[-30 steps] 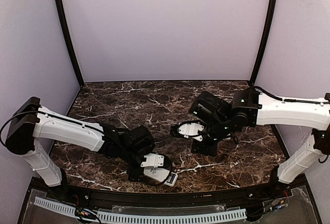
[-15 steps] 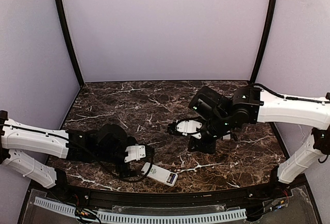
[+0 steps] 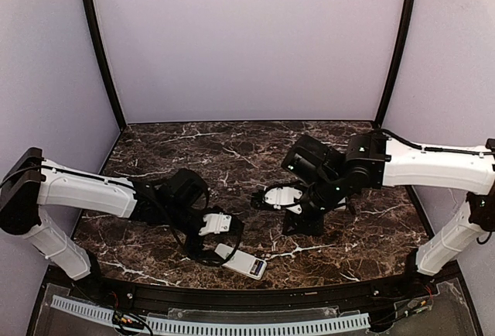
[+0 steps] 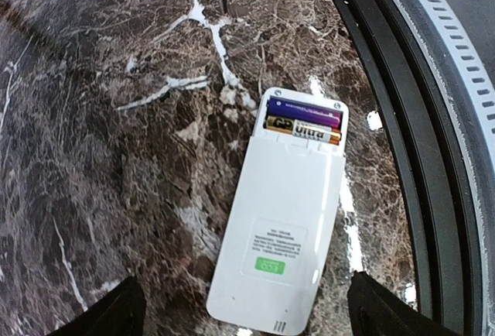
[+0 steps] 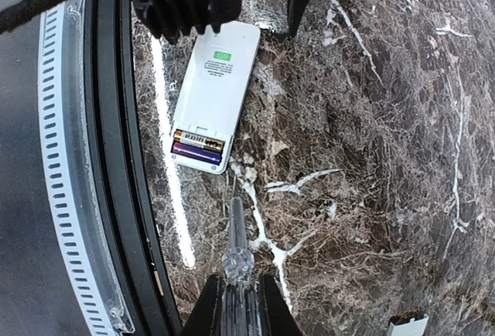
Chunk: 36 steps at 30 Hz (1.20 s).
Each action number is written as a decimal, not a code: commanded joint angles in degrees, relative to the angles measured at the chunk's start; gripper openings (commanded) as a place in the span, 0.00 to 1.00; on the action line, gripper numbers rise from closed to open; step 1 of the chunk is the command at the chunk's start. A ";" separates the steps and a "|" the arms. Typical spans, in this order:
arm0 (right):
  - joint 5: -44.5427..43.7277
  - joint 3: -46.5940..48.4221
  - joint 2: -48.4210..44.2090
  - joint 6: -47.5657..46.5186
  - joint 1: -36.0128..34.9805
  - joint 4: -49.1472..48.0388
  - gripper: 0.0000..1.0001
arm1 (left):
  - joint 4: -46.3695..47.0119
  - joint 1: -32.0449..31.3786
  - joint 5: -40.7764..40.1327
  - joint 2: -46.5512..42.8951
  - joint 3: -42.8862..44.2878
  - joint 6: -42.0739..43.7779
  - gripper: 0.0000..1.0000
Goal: Unload the batteries from the remote control
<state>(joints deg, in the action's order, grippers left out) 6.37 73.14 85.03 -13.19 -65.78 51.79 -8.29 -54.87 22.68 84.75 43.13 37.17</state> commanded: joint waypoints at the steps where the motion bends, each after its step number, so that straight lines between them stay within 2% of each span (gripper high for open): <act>1: 1.23 -2.38 -3.08 1.92 -0.48 -1.14 0.00 | -3.72 0.36 4.33 4.39 4.06 9.03 0.91; 12: 2.65 -7.55 -9.85 6.16 -0.43 -2.84 0.00 | -9.76 0.36 5.62 13.55 8.84 18.07 0.86; 17: 2.97 -8.81 -10.99 7.16 -0.49 -3.19 0.00 | -9.59 0.34 3.97 15.29 9.03 19.26 0.84; 21: 2.94 -9.71 -11.55 7.47 -0.49 -3.20 0.00 | -7.71 0.31 2.70 16.30 8.95 19.17 0.78; 25: 2.86 -10.02 -11.86 7.73 -0.49 -3.19 0.00 | -6.47 0.38 1.86 17.11 8.80 19.78 0.62; 30: 2.90 -10.04 -11.84 8.00 -0.48 -3.19 0.00 | -5.96 0.37 1.79 17.28 8.55 20.16 0.50; 36: 3.03 -9.12 -10.88 7.54 -0.41 -3.07 0.00 | -6.36 0.38 2.35 16.71 10.54 18.10 0.23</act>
<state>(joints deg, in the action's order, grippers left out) 9.04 63.51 74.35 -5.69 -65.78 49.34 -13.78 -54.63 26.94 100.62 52.49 55.99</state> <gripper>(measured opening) 0.116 0.571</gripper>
